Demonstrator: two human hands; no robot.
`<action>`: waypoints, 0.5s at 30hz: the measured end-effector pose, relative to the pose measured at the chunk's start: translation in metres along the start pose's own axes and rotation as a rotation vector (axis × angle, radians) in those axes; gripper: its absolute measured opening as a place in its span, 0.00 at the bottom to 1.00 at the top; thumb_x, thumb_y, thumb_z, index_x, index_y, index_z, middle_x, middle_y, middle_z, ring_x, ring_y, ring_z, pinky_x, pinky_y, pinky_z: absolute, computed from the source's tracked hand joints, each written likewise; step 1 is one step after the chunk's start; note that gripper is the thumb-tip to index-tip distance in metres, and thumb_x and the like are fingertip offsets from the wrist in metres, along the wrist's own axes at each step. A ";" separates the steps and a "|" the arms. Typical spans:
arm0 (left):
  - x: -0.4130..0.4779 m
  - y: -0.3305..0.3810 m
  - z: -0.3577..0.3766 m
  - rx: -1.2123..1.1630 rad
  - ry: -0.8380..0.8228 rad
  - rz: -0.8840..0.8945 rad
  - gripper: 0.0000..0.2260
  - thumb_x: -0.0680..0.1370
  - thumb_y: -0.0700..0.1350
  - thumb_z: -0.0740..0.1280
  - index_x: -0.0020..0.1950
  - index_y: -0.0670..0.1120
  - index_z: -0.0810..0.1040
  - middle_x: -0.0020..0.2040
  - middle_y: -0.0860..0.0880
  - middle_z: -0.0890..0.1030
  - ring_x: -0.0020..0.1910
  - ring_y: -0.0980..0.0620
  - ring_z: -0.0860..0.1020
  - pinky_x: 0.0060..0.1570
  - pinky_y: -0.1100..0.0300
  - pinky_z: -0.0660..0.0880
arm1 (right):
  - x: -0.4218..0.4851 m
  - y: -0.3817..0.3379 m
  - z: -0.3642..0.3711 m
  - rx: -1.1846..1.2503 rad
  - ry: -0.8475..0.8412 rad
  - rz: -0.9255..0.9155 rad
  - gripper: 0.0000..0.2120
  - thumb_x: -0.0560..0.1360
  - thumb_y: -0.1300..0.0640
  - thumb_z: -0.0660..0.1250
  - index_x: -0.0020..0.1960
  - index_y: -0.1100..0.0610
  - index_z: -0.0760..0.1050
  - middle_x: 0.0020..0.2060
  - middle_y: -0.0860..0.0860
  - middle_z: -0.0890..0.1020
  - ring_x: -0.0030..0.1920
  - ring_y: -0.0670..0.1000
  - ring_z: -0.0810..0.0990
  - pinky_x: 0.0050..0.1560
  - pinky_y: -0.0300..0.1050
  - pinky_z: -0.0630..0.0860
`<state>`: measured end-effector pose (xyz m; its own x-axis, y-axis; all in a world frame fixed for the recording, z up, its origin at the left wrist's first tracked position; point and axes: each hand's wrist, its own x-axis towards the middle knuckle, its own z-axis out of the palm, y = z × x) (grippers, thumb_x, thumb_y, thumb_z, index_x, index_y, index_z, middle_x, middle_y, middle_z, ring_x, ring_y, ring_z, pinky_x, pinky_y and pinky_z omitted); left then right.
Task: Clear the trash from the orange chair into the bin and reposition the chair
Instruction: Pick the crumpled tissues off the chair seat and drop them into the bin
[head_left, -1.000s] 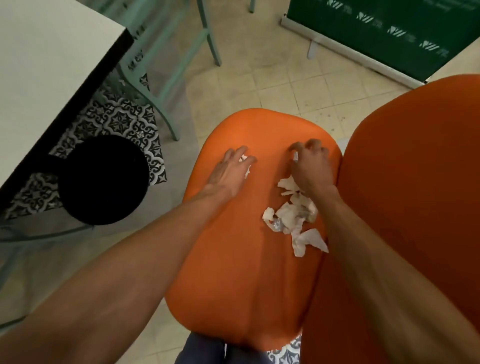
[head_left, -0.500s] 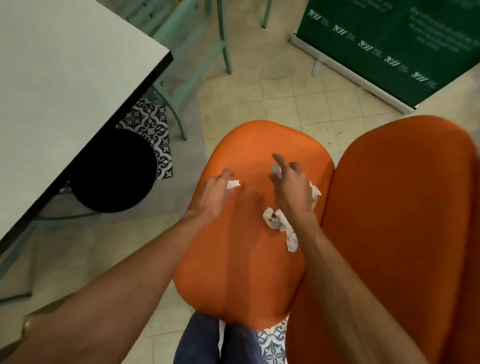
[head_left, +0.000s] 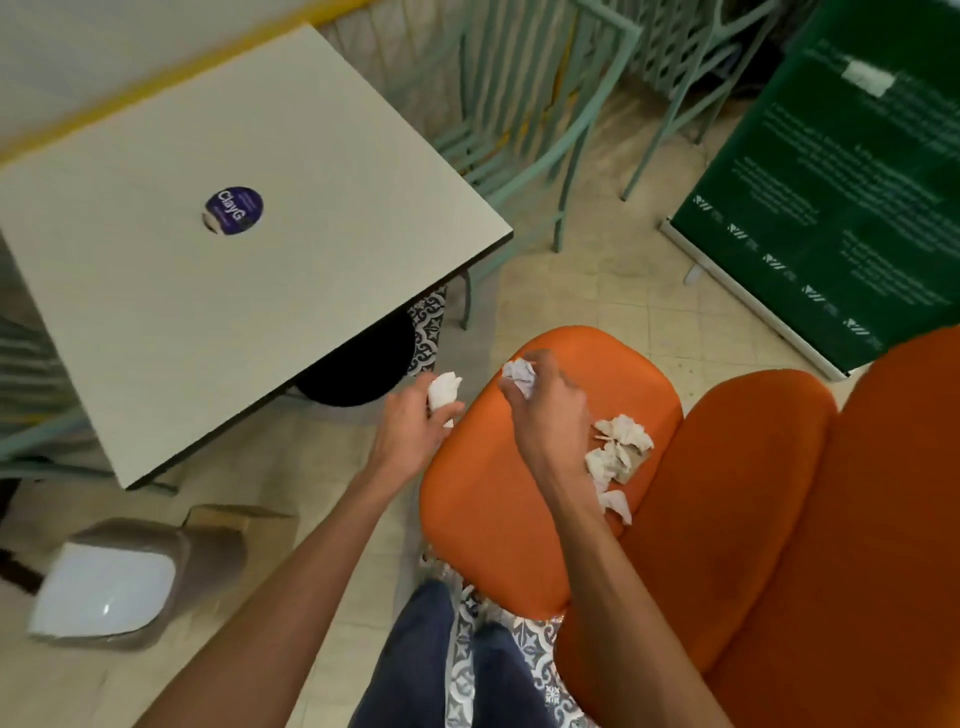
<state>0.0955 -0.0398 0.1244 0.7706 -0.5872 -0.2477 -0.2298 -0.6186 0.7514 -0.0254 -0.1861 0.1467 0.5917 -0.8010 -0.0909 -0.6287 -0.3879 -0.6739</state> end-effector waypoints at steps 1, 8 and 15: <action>-0.016 0.002 -0.016 -0.010 0.023 -0.017 0.15 0.79 0.52 0.74 0.63 0.49 0.79 0.43 0.48 0.85 0.37 0.53 0.85 0.40 0.47 0.85 | -0.009 -0.015 -0.007 0.029 -0.012 -0.036 0.16 0.80 0.44 0.72 0.65 0.46 0.74 0.52 0.53 0.85 0.50 0.58 0.82 0.42 0.50 0.75; -0.115 -0.013 -0.095 0.093 0.173 -0.157 0.14 0.85 0.42 0.63 0.71 0.44 0.76 0.58 0.42 0.83 0.56 0.40 0.81 0.44 0.58 0.68 | -0.062 -0.098 -0.026 0.173 -0.106 -0.307 0.16 0.77 0.48 0.76 0.63 0.49 0.81 0.53 0.51 0.85 0.49 0.50 0.81 0.41 0.31 0.67; -0.208 -0.060 -0.150 -0.029 0.314 -0.274 0.19 0.84 0.40 0.62 0.75 0.49 0.73 0.62 0.44 0.83 0.56 0.43 0.83 0.53 0.54 0.77 | -0.127 -0.158 0.007 0.284 -0.272 -0.490 0.14 0.76 0.52 0.77 0.61 0.48 0.82 0.52 0.48 0.83 0.49 0.43 0.79 0.49 0.29 0.72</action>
<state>0.0382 0.1977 0.2220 0.9458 -0.2126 -0.2454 0.0220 -0.7121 0.7018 0.0027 -0.0201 0.2595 0.9079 -0.4017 0.1196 -0.1156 -0.5143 -0.8498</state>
